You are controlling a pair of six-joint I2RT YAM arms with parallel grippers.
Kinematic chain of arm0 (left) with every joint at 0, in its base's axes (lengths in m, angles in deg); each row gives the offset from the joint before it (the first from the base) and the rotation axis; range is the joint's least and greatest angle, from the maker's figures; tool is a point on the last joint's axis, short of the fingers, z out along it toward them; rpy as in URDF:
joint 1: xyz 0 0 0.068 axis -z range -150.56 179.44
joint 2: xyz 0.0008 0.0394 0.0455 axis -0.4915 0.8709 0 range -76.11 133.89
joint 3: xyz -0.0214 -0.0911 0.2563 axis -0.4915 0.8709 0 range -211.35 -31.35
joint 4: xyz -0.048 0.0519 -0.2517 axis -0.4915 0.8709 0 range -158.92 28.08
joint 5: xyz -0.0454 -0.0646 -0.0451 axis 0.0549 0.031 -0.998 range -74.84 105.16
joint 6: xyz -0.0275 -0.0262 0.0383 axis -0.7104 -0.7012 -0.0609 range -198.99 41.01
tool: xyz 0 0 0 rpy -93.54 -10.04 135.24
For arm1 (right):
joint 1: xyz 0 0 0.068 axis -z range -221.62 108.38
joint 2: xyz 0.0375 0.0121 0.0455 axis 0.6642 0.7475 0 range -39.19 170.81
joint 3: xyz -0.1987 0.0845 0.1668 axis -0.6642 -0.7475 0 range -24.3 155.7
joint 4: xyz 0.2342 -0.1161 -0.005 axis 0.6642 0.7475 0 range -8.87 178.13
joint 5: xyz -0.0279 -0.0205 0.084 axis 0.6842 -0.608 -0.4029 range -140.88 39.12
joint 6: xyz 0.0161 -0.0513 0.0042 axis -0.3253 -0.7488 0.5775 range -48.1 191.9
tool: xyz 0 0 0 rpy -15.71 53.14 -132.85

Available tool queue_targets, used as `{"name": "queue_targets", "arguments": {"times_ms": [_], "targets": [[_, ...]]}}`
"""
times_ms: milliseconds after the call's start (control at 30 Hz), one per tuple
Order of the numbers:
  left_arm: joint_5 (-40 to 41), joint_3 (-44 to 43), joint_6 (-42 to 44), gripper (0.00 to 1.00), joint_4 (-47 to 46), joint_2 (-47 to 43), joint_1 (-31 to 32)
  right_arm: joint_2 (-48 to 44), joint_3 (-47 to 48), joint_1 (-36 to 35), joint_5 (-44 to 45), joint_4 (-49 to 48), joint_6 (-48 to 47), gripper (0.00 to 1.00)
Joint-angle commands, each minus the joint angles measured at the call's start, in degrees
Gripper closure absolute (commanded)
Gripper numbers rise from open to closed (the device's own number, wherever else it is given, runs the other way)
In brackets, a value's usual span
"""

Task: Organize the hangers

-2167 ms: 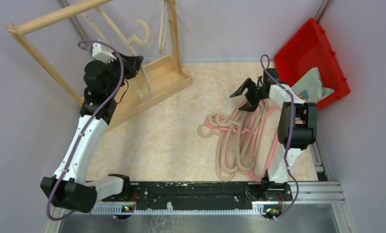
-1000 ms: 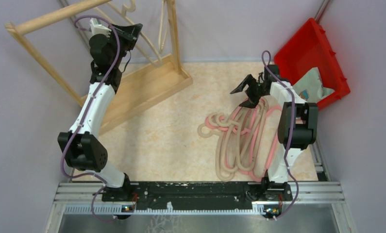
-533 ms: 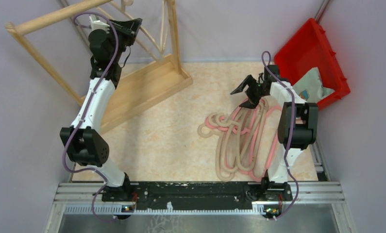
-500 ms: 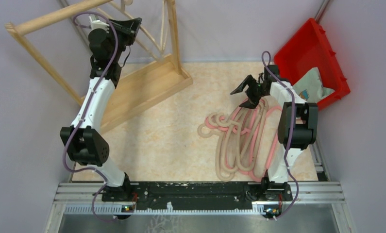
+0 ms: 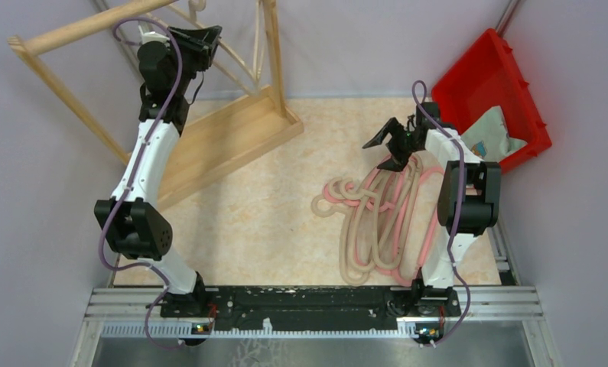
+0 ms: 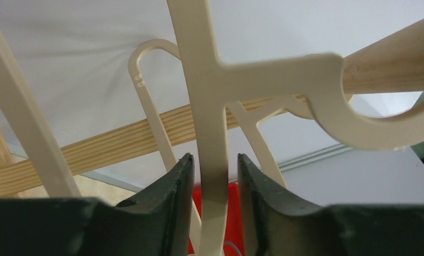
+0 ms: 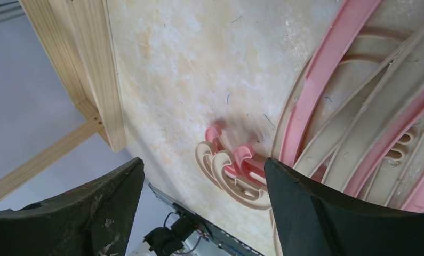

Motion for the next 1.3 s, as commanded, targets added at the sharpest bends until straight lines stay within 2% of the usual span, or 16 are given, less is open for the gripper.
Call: {"name": "queue_targets", "arguments": {"times_ms": [0, 200, 300, 467, 700, 967, 1267], "targets": [[-1.03, -2.71, 2.54, 0.48, -0.98, -0.72, -0.54, -0.39, 2.07, 0.19, 0.20, -1.44, 0.31, 0.16], [-0.80, -3.16, 7.47, 0.23, -0.28, -3.06, -0.61, -0.64, 2.09, 0.11, 0.45, -1.36, 0.16, 0.14], [-0.51, -2.18, 9.52, 0.19, 0.98, -4.89, -0.99, -0.91, 2.02, 0.11, 0.47, -1.36, -0.07, 0.13], [-0.40, 2.27, 12.86, 0.17, 3.47, -9.86, -1.61, -1.69, 2.26, 0.16, 1.96, 0.54, -2.25, 0.13], [-0.59, 9.27, 16.55, 0.13, 5.07, -18.66, -4.01, -3.56, 0.23, 0.11, 10.94, 6.39, -7.75, 0.14], [0.34, 12.22, 24.00, 0.11, 9.46, -24.97, -5.00, -8.18, -10.74, 0.11, 18.20, 4.83, -8.48, 0.19], [1.22, 21.67, 31.64, 0.13, 15.88, -31.99, -5.06, -5.34, -10.34, -0.10, 21.26, 2.14, -8.39, 0.26]]}}
